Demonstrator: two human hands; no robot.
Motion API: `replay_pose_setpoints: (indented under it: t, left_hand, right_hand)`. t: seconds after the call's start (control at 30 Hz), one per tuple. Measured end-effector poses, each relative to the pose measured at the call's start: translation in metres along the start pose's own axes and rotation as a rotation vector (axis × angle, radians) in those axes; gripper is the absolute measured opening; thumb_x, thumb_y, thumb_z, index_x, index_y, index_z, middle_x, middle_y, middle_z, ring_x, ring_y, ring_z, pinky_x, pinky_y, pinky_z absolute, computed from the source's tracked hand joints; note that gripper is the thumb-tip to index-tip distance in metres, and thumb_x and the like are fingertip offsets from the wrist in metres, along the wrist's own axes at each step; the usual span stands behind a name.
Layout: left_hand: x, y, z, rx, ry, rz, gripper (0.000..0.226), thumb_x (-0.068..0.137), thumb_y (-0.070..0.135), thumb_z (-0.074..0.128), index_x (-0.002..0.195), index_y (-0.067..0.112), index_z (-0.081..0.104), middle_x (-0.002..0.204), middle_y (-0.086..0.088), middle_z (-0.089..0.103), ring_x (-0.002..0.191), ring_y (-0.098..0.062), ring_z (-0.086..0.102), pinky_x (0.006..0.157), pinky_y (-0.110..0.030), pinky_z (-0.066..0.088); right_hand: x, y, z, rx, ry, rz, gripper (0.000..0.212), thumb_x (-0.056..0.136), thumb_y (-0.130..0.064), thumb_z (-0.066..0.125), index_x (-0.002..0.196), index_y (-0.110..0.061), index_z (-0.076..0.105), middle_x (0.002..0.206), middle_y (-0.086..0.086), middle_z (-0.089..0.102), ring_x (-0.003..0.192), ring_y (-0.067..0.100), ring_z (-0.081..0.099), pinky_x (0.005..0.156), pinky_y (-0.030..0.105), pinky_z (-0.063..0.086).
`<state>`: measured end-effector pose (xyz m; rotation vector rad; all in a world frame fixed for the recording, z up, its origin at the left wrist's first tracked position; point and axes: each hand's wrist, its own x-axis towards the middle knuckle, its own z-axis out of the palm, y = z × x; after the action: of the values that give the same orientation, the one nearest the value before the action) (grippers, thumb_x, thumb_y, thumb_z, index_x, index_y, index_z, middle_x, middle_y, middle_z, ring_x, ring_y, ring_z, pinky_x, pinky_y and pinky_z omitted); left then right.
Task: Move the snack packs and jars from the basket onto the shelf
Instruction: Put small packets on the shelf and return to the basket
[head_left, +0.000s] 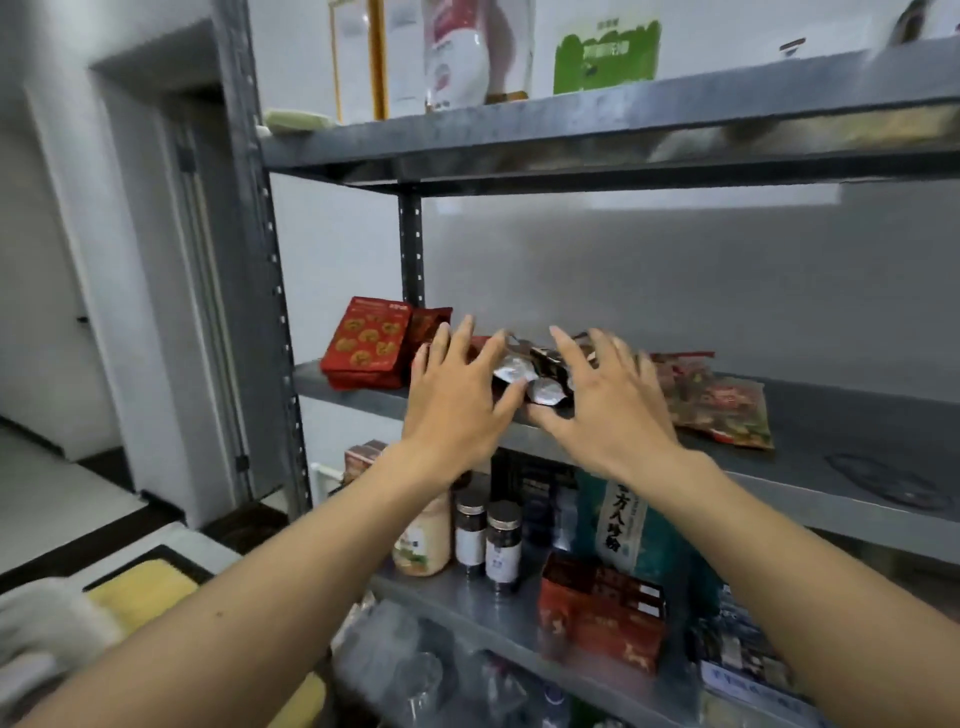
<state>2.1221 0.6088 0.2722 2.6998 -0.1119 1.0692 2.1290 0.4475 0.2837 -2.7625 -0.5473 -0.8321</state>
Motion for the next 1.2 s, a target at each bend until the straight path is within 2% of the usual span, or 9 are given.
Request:
replay_pose_setpoints:
  t: [0.23, 0.43, 0.67, 0.83, 0.93, 1.03, 1.13, 1.2]
  left_hand:
    - [-0.078, -0.128, -0.096, 0.101, 0.034, -0.195, 0.06, 0.095, 0.056, 0.039, 0.15, 0.035, 0.025, 0.162, -0.005, 0.013, 0.148, -0.028, 0.009, 0.12, -0.047, 0.011]
    - [-0.174, -0.261, -0.183, 0.264, 0.013, -0.377, 0.06, 0.095, 0.057, 0.039, 0.15, 0.036, 0.025, 0.161, -0.006, 0.013, 0.148, -0.029, 0.011, 0.118, -0.049, 0.011]
    - [-0.261, -0.361, -0.236, 0.321, 0.013, -0.57, 0.057, 0.095, 0.054, 0.04, 0.148, 0.035, 0.029, 0.16, -0.009, 0.017, 0.148, -0.026, 0.012, 0.118, -0.048, 0.012]
    - [-0.289, -0.419, -0.241, 0.296, 0.04, -0.705, 0.057, 0.095, 0.053, 0.043, 0.148, 0.033, 0.032, 0.157, -0.008, 0.027, 0.145, -0.024, 0.02, 0.116, -0.043, 0.018]
    - [-0.303, -0.462, -0.224, 0.239, 0.024, -0.8, 0.057, 0.094, 0.049, 0.048, 0.147, 0.03, 0.034, 0.152, -0.006, 0.035, 0.143, -0.022, 0.026, 0.115, -0.043, 0.026]
    - [-0.314, -0.502, -0.194, 0.223, -0.045, -0.888, 0.058, 0.093, 0.045, 0.052, 0.147, 0.03, 0.035, 0.152, -0.004, 0.036, 0.14, -0.023, 0.032, 0.113, -0.043, 0.031]
    - [-0.331, -0.539, -0.167, 0.163, -0.111, -1.015, 0.059, 0.093, 0.042, 0.054, 0.147, 0.031, 0.033, 0.152, -0.002, 0.036, 0.14, -0.023, 0.032, 0.113, -0.044, 0.031]
    - [-0.343, -0.563, -0.153, 0.12, -0.137, -1.1, 0.058, 0.092, 0.04, 0.055, 0.146, 0.03, 0.035, 0.15, -0.002, 0.039, 0.138, -0.021, 0.034, 0.113, -0.039, 0.032]
  right_hand:
    - [-0.012, -0.162, 0.027, 0.226, 0.021, -0.189, 0.079, 0.089, -0.061, 0.049, 0.154, -0.03, 0.015, 0.16, 0.007, 0.02, 0.149, 0.023, 0.012, 0.121, 0.046, 0.012]
    - [-0.042, -0.321, 0.06, 0.398, -0.046, -0.315, 0.079, 0.088, -0.061, 0.052, 0.153, -0.03, 0.018, 0.159, 0.007, 0.024, 0.147, 0.024, 0.018, 0.118, 0.043, 0.016]
    - [-0.063, -0.462, 0.1, 0.505, -0.145, -0.469, 0.08, 0.088, -0.059, 0.054, 0.153, -0.027, 0.021, 0.157, 0.007, 0.028, 0.145, 0.022, 0.022, 0.117, 0.041, 0.018]
    - [-0.055, -0.532, 0.139, 0.626, -0.233, -0.548, 0.076, 0.09, -0.054, 0.057, 0.152, -0.025, 0.024, 0.151, 0.001, 0.037, 0.141, 0.019, 0.03, 0.113, 0.038, 0.025]
    - [-0.049, -0.565, 0.181, 0.671, -0.366, -0.564, 0.075, 0.091, -0.053, 0.056, 0.152, -0.026, 0.023, 0.152, 0.001, 0.037, 0.14, 0.021, 0.033, 0.111, 0.041, 0.03]
    - [-0.038, -0.589, 0.237, 0.69, -0.526, -0.541, 0.073, 0.089, -0.054, 0.057, 0.15, -0.029, 0.026, 0.144, 0.004, 0.048, 0.132, 0.026, 0.044, 0.102, 0.04, 0.04]
    - [-0.032, -0.613, 0.293, 0.661, -0.698, -0.544, 0.068, 0.088, -0.051, 0.06, 0.146, -0.026, 0.035, 0.137, 0.006, 0.055, 0.123, 0.029, 0.053, 0.094, 0.04, 0.047]
    - [-0.036, -0.63, 0.327, 0.63, -0.794, -0.572, 0.055, 0.088, -0.048, 0.062, 0.135, -0.024, 0.047, 0.13, 0.005, 0.06, 0.114, 0.028, 0.058, 0.086, 0.038, 0.051]
